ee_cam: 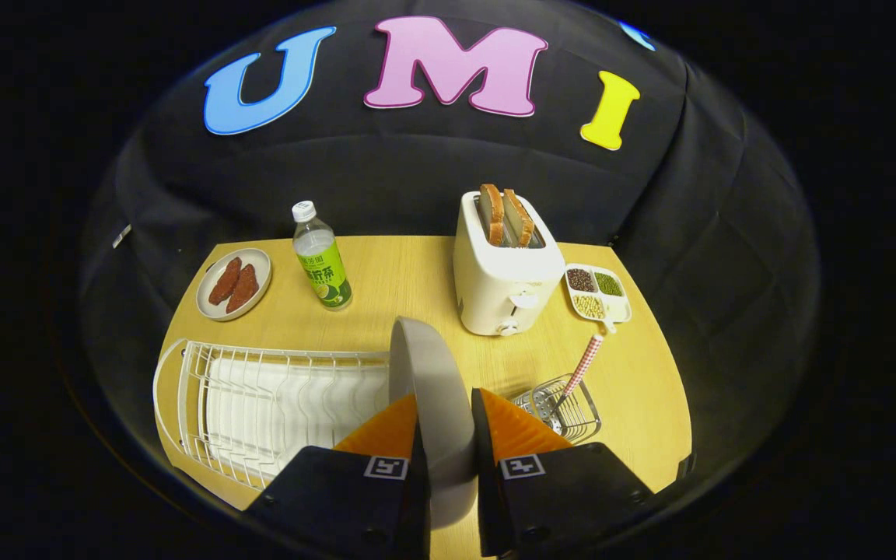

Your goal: Take the plate from the dish rack, then take the spoon from the basket and place it into the plate.

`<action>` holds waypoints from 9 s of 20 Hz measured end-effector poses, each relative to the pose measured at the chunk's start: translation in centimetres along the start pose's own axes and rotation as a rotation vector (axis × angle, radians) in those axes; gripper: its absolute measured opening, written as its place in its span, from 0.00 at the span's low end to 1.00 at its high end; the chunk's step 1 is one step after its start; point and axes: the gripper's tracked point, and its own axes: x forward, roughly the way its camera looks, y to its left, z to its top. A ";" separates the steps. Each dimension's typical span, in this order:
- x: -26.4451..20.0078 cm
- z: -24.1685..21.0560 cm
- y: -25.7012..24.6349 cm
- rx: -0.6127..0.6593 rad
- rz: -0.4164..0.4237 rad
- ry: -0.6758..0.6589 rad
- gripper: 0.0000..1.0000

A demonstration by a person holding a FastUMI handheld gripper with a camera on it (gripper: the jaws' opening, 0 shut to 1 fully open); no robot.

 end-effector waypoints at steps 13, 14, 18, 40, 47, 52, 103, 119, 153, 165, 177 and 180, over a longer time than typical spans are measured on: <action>-5.8 0.4 -2.8 0.100 0.155 -0.075 0.24; -6.7 0.1 -3.4 0.117 0.171 -0.081 0.24; -9.9 -3.3 -5.4 0.192 0.252 -0.059 0.23; -4.5 -24.2 -13.7 0.311 0.398 0.250 0.24; -0.9 -24.8 -13.7 0.351 0.459 0.286 0.25; 1.4 -26.0 -15.5 0.288 0.426 0.278 0.33; 11.0 3.5 -14.8 0.134 0.273 -0.268 0.16; -5.7 0.4 -13.9 0.113 0.480 -0.319 0.16; -7.9 -11.9 -11.7 0.118 0.353 -0.288 0.99; -23.9 -2.9 -14.9 0.057 0.114 -0.741 0.98; -30.0 -3.3 -9.3 0.118 0.127 -0.840 0.98; -29.8 -4.6 -7.6 0.107 0.144 -0.839 0.98</action>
